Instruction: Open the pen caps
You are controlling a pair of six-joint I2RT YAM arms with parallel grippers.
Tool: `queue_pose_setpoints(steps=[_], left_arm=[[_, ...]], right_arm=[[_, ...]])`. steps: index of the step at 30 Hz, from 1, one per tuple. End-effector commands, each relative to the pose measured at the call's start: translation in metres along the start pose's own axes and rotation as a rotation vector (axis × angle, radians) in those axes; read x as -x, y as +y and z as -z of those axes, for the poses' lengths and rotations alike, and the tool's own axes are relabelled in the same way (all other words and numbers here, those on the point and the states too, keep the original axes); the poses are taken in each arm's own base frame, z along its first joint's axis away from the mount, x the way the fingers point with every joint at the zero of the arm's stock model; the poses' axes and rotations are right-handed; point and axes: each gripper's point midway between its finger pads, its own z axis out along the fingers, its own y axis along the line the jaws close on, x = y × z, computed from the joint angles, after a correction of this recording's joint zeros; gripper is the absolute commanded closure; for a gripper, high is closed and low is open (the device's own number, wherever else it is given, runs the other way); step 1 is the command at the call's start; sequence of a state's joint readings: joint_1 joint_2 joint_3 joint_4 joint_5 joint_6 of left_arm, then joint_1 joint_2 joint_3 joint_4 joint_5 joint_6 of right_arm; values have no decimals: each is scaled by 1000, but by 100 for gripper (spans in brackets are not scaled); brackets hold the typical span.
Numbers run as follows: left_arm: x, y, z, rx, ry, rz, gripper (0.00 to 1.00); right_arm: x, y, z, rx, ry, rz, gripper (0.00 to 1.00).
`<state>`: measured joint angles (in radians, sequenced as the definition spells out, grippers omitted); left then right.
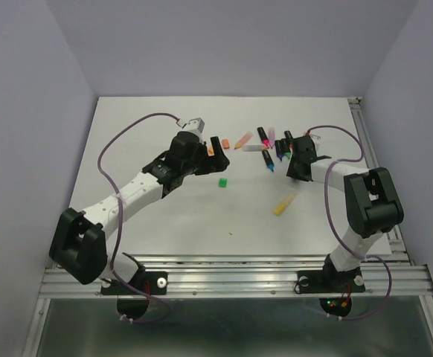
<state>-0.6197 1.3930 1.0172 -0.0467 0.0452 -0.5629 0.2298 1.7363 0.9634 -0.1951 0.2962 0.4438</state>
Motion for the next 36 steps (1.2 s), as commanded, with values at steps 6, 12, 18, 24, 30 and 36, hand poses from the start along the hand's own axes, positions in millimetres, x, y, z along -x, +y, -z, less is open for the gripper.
queue_pose_setpoints(steps=[6, 12, 18, 24, 30, 36], left_arm=[[19, -17, 24, -84, -93, 33, 1], [15, -22, 28, -124, -82, 45, 1], [12, -32, 34, -196, -89, 57, 1], [24, -41, 39, -223, -125, 110, 1], [21, -56, 33, -298, -97, 174, 1], [5, -61, 22, -316, -46, 189, 1]], right_arm=[[-33, -19, -3, -49, 63, 6, 81], [9, -9, 14, 5, -67, 43, 93], [51, 32, 64, 257, -180, 76, 99], [7, 100, 152, 769, -147, 100, 99], [-41, 152, 220, 991, -217, 180, 99], [-62, 179, 237, 1032, -202, 257, 99]])
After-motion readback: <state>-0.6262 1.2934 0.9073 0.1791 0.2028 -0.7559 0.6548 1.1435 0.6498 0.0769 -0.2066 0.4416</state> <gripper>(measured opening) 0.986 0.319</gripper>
